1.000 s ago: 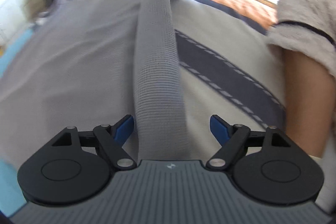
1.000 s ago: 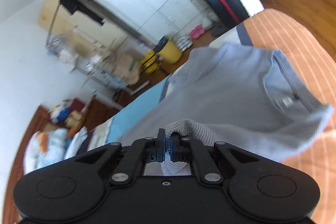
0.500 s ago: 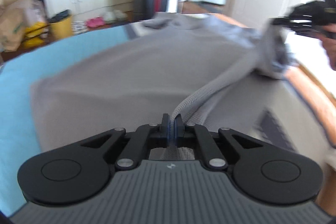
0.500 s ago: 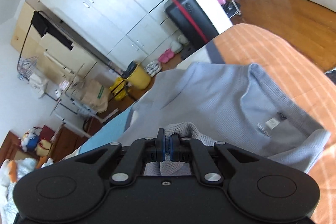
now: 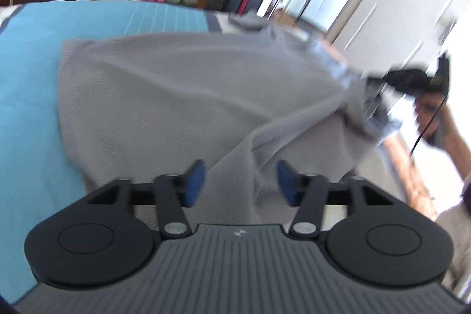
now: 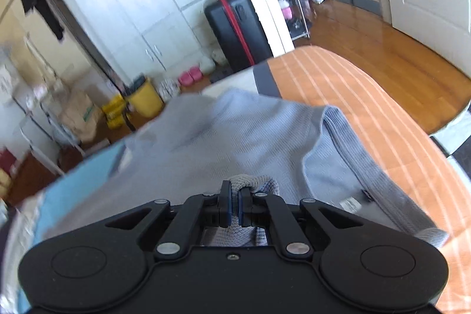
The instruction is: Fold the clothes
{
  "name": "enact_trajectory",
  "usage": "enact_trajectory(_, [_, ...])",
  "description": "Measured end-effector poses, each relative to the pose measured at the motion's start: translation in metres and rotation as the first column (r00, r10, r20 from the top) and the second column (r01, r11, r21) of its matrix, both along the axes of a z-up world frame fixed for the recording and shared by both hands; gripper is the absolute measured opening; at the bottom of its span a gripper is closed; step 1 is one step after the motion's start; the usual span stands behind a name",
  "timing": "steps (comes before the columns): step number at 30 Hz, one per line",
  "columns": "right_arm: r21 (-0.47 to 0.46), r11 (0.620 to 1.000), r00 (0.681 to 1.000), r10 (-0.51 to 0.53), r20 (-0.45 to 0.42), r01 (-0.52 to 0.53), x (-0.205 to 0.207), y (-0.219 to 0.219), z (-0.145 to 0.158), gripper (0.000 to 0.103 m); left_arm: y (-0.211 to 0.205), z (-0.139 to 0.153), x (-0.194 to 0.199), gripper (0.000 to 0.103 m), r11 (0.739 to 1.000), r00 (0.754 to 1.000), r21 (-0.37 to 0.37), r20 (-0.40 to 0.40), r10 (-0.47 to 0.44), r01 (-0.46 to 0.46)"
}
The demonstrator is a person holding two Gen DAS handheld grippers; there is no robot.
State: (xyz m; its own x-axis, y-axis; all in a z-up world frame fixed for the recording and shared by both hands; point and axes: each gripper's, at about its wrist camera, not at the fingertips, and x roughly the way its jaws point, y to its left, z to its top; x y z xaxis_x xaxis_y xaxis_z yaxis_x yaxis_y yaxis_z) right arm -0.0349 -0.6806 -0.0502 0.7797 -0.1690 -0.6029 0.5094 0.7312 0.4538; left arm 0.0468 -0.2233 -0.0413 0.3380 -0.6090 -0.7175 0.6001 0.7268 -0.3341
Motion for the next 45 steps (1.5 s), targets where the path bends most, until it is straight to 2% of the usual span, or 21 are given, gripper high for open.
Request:
enact_trajectory(2, [-0.010, 1.000, 1.000, 0.022, 0.009, -0.022, 0.001, -0.002, 0.003, 0.007, -0.014, -0.006, 0.000, 0.067, 0.998, 0.999, 0.054, -0.033, -0.017, 0.019])
enact_trajectory(4, [-0.016, 0.998, 0.997, 0.060, -0.047, -0.061, 0.005, -0.003, -0.001, 0.009, -0.028, -0.014, -0.002, 0.074, 0.994, 0.996, 0.086, -0.070, -0.055, 0.061])
enact_trajectory(6, [0.027, 0.999, 0.996, 0.027, -0.089, -0.025, 0.000, -0.008, -0.004, 0.014, -0.043, -0.023, -0.009, 0.080, 0.978, 0.995, 0.184, -0.041, -0.090, 0.096])
enact_trajectory(7, [0.088, 0.996, 0.997, -0.005, -0.075, 0.012, -0.008, -0.014, -0.004, 0.017, -0.049, -0.027, -0.014, 0.080, 0.964, 0.994, 0.246, -0.016, -0.104, 0.105])
enact_trajectory(8, [0.153, 0.988, 0.999, -0.032, -0.044, 0.038, -0.017, -0.019, -0.002, 0.022, -0.055, -0.031, -0.018, 0.080, 0.944, 0.993, 0.313, 0.013, -0.117, 0.107])
enact_trajectory(9, [0.214, 0.975, 0.998, -0.056, -0.010, 0.057, -0.027, -0.023, 0.001, 0.038, -0.060, -0.035, -0.021, 0.081, 0.921, 0.990, 0.375, 0.044, -0.135, 0.109])
enact_trajectory(10, [0.275, 0.959, 0.996, -0.081, 0.023, 0.072, -0.037, -0.027, 0.004, 0.047, -0.062, -0.036, -0.023, 0.083, 0.904, 0.986, 0.412, 0.070, -0.154, 0.112])
enact_trajectory(11, [0.289, 0.955, 0.995, -0.085, 0.042, 0.069, -0.045, -0.027, 0.008, 0.046, -0.062, -0.034, -0.024, 0.083, 0.900, 0.983, 0.422, 0.087, -0.162, 0.111])
enact_trajectory(14, [0.223, 0.974, 0.998, -0.042, 0.057, 0.028, -0.061, -0.019, 0.022, 0.047, -0.052, -0.028, -0.018, 0.080, 0.921, 0.986, 0.380, 0.096, -0.133, 0.088])
enact_trajectory(19, [0.062, 0.998, 0.998, 0.013, -0.065, -0.009, -0.064, -0.007, 0.025, 0.049, -0.045, -0.022, -0.015, 0.046, 0.944, 0.986, 0.313, 0.096, -0.138, 0.102])
enact_trajectory(21, [0.014, 1.000, 0.993, 0.017, -0.117, -0.016, -0.060, -0.005, 0.020, 0.049, -0.045, -0.020, -0.012, 0.040, 0.950, 0.986, 0.295, 0.098, -0.132, 0.098])
enact_trajectory(25, [-0.081, 0.996, 0.975, 0.018, -0.220, -0.037, -0.053, 0.000, 0.010, 0.049, -0.038, -0.019, -0.005, 0.041, 0.964, 0.993, 0.253, 0.057, -0.102, 0.085])
enact_trajectory(28, [-0.094, 0.992, 0.964, 0.059, -0.258, -0.086, -0.045, 0.006, 0.001, 0.049, -0.025, -0.016, 0.005, 0.043, 0.976, 0.999, 0.215, 0.011, -0.033, 0.030])
enact_trajectory(32, [-0.213, 0.959, 0.936, 0.106, -0.337, -0.185, -0.025, 0.023, -0.010, 0.048, -0.013, -0.017, 0.015, 0.045, 0.961, 0.997, 0.266, 0.059, 0.054, -0.068])
enact_trajectory(34, [-0.307, 0.905, 0.896, 0.151, -0.417, -0.295, -0.012, 0.038, -0.020, 0.004, -0.013, -0.019, 0.016, 0.050, 0.956, 0.995, 0.284, 0.075, 0.059, -0.078])
enact_trajectory(36, [-0.399, 0.850, 0.874, 0.135, -0.467, -0.345, -0.006, 0.052, -0.025, 0.005, -0.014, -0.019, 0.016, 0.052, 0.964, 0.997, 0.259, 0.062, 0.043, -0.057])
enact_trajectory(37, [-0.429, 0.835, 0.876, 0.123, -0.466, -0.345, -0.005, 0.056, -0.024, 0.004, -0.014, -0.018, 0.015, 0.054, 0.970, 0.998, 0.238, 0.049, 0.028, -0.039])
enact_trajectory(38, [-0.449, 0.829, 0.885, 0.112, -0.452, -0.334, -0.006, 0.057, -0.020, 0.004, -0.014, -0.018, 0.013, 0.062, 0.976, 0.999, 0.216, 0.034, 0.012, -0.019])
enact_trajectory(40, [-0.482, 0.837, 0.917, 0.058, -0.395, -0.261, -0.011, 0.051, -0.006, 0.004, -0.016, -0.018, 0.011, 0.069, 0.982, 1.000, 0.190, 0.010, -0.017, 0.015])
enact_trajectory(42, [-0.507, 0.845, 0.945, -0.005, -0.328, -0.171, -0.018, 0.043, 0.008, 0.004, -0.021, -0.021, 0.009, 0.076, 0.978, 0.999, 0.205, -0.005, -0.039, 0.040])
enact_trajectory(45, [-0.491, 0.867, 0.962, -0.065, -0.265, -0.077, -0.030, 0.030, 0.020, 0.004, -0.030, -0.036, 0.011, 0.079, 0.951, 0.999, 0.309, -0.028, -0.026, 0.033])
